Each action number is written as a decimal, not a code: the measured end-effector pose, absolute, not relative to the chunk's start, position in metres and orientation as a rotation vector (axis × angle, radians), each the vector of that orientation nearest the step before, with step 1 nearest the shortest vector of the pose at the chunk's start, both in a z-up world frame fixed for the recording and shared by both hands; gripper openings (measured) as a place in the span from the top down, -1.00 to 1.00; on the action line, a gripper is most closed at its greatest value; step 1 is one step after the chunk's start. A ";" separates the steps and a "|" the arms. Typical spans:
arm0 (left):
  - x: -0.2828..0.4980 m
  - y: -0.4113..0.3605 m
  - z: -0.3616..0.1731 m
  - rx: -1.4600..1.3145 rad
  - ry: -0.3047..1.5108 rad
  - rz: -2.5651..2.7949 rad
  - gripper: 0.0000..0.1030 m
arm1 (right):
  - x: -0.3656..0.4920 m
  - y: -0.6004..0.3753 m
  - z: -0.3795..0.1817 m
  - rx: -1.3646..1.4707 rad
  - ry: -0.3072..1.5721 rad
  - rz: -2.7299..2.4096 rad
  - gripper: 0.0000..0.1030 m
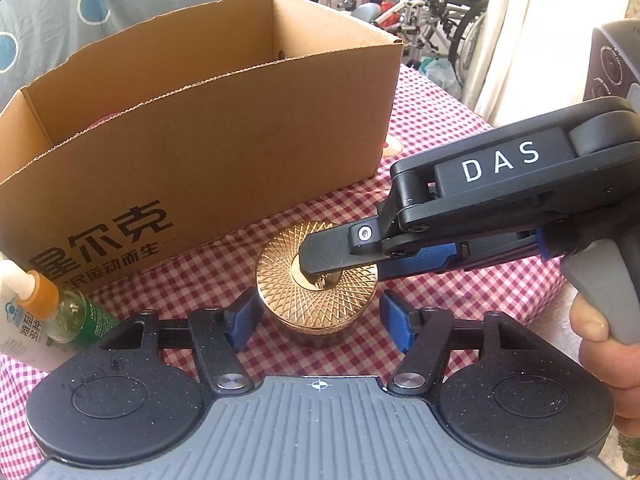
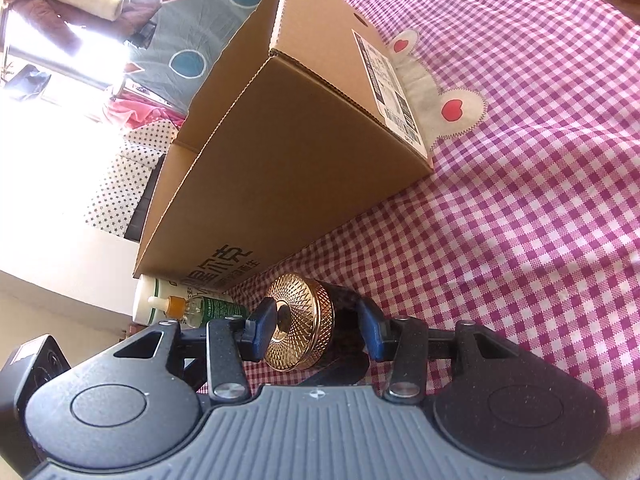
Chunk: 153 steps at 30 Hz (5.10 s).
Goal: Organize rigid objects
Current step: 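Lower the right gripper onto the gold-lidded jar and close on it, then lift the gold-lidded jar with the right gripper and lower it into the box, then open the right gripper to release the jar and withdraw, then lower the right gripper onto the green dropper bottle cap and close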
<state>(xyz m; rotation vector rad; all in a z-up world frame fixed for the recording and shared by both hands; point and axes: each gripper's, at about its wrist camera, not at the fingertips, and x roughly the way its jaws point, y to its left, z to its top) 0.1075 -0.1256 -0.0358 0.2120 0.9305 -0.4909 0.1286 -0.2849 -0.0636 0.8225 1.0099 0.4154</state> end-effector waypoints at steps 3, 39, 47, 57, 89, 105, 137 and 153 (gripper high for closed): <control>0.108 -0.122 -0.036 0.212 0.931 -0.492 -0.19 | 0.131 -0.285 -0.065 0.828 1.009 0.418 0.06; 0.090 -0.100 0.043 0.150 0.755 -0.445 -0.07 | 0.116 -0.250 0.028 0.661 0.784 0.487 0.01; 0.131 -0.096 0.081 0.092 0.729 -0.419 -0.07 | 0.160 -0.243 0.079 0.533 0.750 0.546 0.01; 0.226 -0.089 0.070 -0.011 0.856 -0.332 -0.08 | 0.276 -0.219 0.086 0.397 0.928 0.575 0.01; 0.318 -0.069 0.009 -0.232 1.119 -0.206 -0.19 | 0.396 -0.178 0.022 0.158 1.160 0.578 0.01; 0.220 -0.057 0.090 -0.155 0.937 -0.337 -0.56 | 0.254 -0.259 0.107 0.483 0.764 0.635 0.02; 0.077 -0.006 0.013 0.099 0.671 -0.290 -0.46 | 0.125 -0.118 0.039 0.203 0.779 0.681 0.05; 0.083 0.003 -0.002 0.087 0.663 -0.264 0.05 | 0.141 -0.095 0.028 0.150 0.808 0.683 0.71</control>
